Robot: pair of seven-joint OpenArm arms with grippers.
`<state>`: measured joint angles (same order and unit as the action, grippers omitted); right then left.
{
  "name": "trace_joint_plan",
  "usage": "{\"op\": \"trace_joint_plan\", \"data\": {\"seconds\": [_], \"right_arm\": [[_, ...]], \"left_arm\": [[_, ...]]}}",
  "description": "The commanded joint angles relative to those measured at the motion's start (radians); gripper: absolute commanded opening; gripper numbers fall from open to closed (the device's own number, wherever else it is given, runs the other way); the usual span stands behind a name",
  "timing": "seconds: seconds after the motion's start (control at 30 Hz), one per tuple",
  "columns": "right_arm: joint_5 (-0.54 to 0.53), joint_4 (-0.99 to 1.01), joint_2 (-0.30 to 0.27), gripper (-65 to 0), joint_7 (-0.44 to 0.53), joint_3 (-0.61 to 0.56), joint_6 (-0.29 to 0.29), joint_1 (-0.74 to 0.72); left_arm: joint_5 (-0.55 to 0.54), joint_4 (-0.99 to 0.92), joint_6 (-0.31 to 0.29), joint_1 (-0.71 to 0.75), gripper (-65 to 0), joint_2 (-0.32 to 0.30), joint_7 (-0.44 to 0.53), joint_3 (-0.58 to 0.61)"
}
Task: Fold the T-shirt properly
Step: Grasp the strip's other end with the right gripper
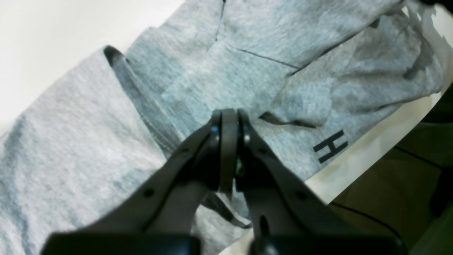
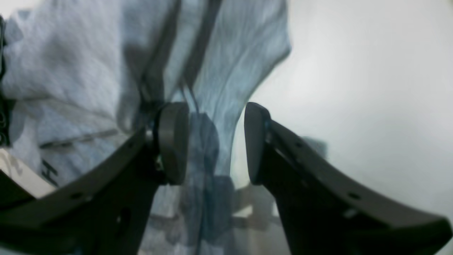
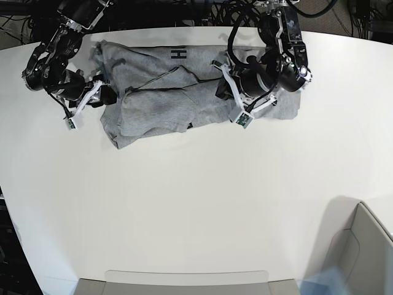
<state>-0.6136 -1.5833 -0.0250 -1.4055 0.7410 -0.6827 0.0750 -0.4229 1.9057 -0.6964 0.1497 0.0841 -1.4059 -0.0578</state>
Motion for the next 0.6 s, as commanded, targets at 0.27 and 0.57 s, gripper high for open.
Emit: {"op": "trace_joint_plan", "data": {"seconds": [0.27,0.57], "right_arm": [[-0.025,0.070,-0.019,-38.9,0.009,-0.004,-0.015,0.062],[-0.024,0.246,-0.019,-38.9,0.009,-0.097,-0.015,0.033]], "left_arm": [[-0.018,0.015,-0.002,0.009,-65.0,0.003,0.010,0.003],[-0.018,0.015,-0.002,0.011,-65.0,0.003,0.010,0.003]]}}
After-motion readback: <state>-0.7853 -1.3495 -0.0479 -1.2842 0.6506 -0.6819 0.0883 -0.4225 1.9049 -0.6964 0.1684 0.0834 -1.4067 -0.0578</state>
